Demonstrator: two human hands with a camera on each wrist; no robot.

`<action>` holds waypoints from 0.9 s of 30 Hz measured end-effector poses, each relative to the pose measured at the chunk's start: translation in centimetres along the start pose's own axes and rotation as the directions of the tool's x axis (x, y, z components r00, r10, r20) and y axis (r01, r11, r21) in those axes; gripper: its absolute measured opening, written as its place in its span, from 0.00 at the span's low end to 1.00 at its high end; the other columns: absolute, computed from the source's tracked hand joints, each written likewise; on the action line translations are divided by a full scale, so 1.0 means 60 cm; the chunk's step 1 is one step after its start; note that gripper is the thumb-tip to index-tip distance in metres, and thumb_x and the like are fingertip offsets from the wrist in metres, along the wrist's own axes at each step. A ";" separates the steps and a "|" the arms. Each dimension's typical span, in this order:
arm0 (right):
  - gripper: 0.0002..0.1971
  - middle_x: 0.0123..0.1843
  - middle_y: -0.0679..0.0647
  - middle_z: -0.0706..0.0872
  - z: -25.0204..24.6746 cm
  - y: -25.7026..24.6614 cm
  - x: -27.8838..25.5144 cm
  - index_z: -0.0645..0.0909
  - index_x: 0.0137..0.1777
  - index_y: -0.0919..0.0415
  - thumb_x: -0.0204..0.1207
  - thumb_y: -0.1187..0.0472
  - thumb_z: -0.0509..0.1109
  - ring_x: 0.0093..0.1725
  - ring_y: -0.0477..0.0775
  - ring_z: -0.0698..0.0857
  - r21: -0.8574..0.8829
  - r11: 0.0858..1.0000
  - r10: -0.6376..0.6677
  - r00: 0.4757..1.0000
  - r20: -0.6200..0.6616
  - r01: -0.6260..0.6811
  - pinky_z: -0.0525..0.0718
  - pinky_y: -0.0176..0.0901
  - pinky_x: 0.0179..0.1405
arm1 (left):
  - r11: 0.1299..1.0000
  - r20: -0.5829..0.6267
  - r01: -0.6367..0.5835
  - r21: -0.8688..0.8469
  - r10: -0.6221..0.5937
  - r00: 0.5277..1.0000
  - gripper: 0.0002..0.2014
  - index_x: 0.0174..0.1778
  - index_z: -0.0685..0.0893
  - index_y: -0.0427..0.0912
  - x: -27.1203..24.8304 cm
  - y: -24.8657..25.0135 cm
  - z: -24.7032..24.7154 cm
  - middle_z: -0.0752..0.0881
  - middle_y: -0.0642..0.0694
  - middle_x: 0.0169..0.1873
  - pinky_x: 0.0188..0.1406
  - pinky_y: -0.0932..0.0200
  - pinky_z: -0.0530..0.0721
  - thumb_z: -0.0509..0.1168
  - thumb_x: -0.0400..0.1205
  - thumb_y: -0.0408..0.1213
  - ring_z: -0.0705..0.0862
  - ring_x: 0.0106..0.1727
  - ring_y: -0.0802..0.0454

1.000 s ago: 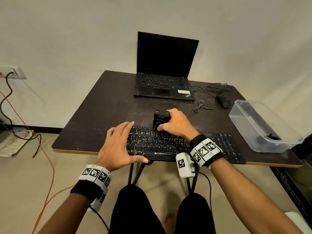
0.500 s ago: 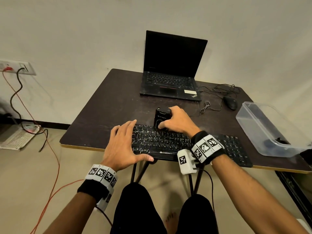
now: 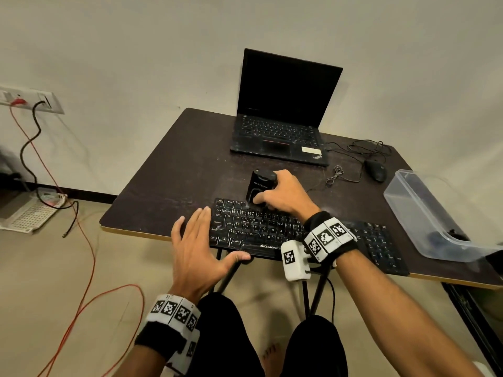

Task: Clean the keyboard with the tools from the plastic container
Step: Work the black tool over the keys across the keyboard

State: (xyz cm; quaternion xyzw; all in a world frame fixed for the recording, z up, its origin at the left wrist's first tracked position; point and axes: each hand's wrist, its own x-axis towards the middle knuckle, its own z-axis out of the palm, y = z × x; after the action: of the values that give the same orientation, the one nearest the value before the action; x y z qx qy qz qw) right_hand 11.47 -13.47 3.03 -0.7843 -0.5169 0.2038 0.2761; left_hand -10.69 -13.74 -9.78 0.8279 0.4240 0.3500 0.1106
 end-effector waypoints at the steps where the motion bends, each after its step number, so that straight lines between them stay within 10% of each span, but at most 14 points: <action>1: 0.11 0.44 0.52 0.93 0.001 0.001 0.001 0.84 0.42 0.53 0.66 0.58 0.85 0.46 0.57 0.92 -0.002 1.000 0.004 0.999 -0.039 -0.004 0.92 0.54 0.49 | 1.000 -0.020 0.015 -0.016 -0.015 1.000 0.62 0.82 0.74 0.31 -0.004 0.003 0.002 0.79 0.40 0.79 0.88 0.35 0.59 0.59 0.70 0.86 0.74 0.84 0.44; 27: 0.12 0.42 0.51 0.95 0.049 -0.030 0.015 0.88 0.43 0.53 0.63 0.59 0.86 0.42 0.57 0.96 0.114 0.994 -0.001 0.998 0.056 -0.005 0.95 0.63 0.50 | 0.990 -0.094 0.128 -0.051 -0.132 0.987 0.59 0.84 0.73 0.34 -0.033 0.017 0.021 0.75 0.43 0.84 0.91 0.40 0.55 0.60 0.73 0.83 0.67 0.88 0.47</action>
State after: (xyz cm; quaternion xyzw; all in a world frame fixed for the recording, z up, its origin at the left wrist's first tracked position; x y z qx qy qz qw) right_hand 8.77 -11.43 1.94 -0.7618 -0.5111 0.2551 0.3055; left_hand -9.98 -15.74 -11.18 0.7777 0.4741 0.3915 0.1309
